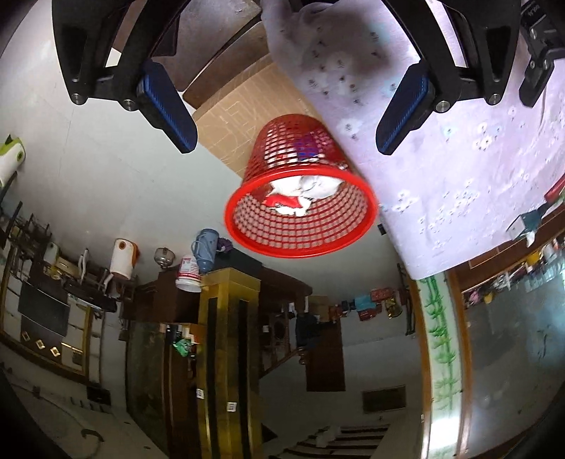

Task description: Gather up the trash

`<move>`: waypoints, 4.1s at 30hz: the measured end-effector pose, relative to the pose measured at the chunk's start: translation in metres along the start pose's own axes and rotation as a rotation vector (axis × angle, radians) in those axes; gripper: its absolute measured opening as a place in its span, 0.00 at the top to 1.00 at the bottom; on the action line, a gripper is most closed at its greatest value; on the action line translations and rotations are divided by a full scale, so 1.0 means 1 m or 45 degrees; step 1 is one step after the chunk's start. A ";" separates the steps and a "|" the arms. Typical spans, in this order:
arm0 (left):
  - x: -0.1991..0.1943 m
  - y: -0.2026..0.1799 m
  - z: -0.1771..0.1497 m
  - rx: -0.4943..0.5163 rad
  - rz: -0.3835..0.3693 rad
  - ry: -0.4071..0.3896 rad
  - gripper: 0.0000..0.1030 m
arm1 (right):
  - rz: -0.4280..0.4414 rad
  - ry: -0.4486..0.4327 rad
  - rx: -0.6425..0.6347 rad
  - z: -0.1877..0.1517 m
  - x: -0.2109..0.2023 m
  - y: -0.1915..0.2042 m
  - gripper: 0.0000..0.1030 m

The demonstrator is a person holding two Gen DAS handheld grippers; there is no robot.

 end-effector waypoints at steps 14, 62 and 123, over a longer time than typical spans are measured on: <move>-0.016 0.013 -0.010 0.050 0.147 -0.058 0.02 | 0.001 -0.015 -0.070 -0.002 -0.004 0.025 0.01; -0.007 0.014 -0.022 0.015 0.105 0.025 0.02 | 0.024 0.002 -0.112 -0.009 0.001 0.039 0.01; -0.007 0.076 -0.021 -0.135 0.186 0.062 0.02 | 0.194 0.044 -0.213 0.000 0.017 0.106 0.01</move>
Point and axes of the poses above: each gripper's, at about its wrist camera, not at the fingertips, and x roughly the way its jaws point, y to its left, z to its top, the point moved 10 cm from there along x, roughly the way its jaws point, and after that the axes turned 6 degrees about -x, right-handed, at the moved point
